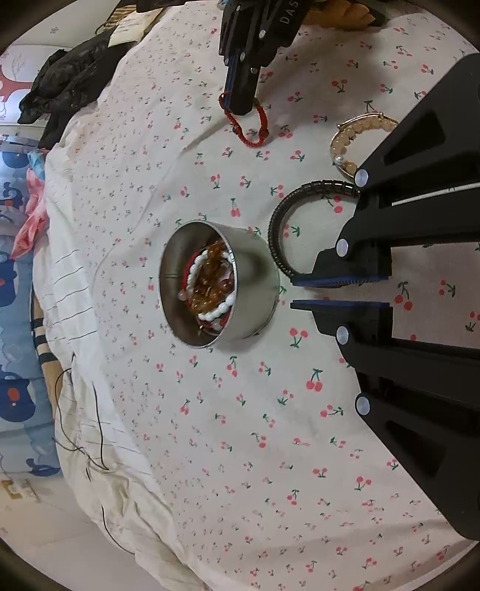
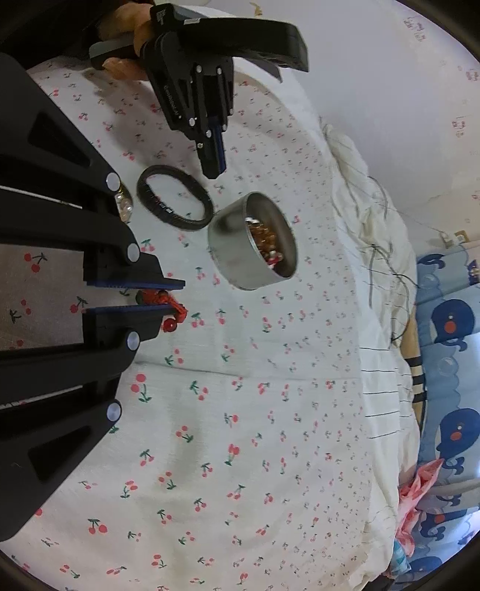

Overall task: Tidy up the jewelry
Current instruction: 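Carry the black cord bracelet over the tin and release it from the left gripper, then lower the red keychain into the tin and open the right gripper, then grasp the pearl bracelet with the left gripper while the right gripper grasps the silver bangle, then carry the pearl bracelet into the tin and open the left gripper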

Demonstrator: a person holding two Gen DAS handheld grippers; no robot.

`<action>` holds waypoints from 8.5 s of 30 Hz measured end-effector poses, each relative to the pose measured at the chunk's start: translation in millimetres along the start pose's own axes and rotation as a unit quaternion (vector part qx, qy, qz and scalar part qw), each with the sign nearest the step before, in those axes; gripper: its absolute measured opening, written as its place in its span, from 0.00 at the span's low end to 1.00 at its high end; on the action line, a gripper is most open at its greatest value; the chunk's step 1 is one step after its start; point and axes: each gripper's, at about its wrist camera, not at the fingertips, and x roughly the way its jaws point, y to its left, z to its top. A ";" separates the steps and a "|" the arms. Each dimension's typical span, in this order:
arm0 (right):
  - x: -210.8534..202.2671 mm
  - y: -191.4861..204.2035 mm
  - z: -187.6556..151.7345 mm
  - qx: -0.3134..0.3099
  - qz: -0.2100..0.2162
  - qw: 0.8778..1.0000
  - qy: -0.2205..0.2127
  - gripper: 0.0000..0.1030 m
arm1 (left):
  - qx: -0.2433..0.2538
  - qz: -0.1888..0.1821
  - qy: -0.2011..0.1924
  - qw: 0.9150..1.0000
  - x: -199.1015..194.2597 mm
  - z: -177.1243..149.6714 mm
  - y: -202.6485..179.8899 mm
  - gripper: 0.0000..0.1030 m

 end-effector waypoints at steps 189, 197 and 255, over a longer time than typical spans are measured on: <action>-4.9 56.9 -46.0 -0.084 0.068 0.991 0.083 0.03 | -0.018 0.020 0.055 0.998 17.0 -9.7 19.7 0.84; 9.5 47.4 -45.4 -0.059 0.063 0.990 0.114 0.03 | -0.023 0.023 0.055 0.998 16.9 -8.8 21.5 0.84; 7.8 31.4 -15.3 -0.058 -0.028 0.998 0.020 0.04 | -0.009 0.007 0.043 0.999 15.6 -10.2 28.4 0.07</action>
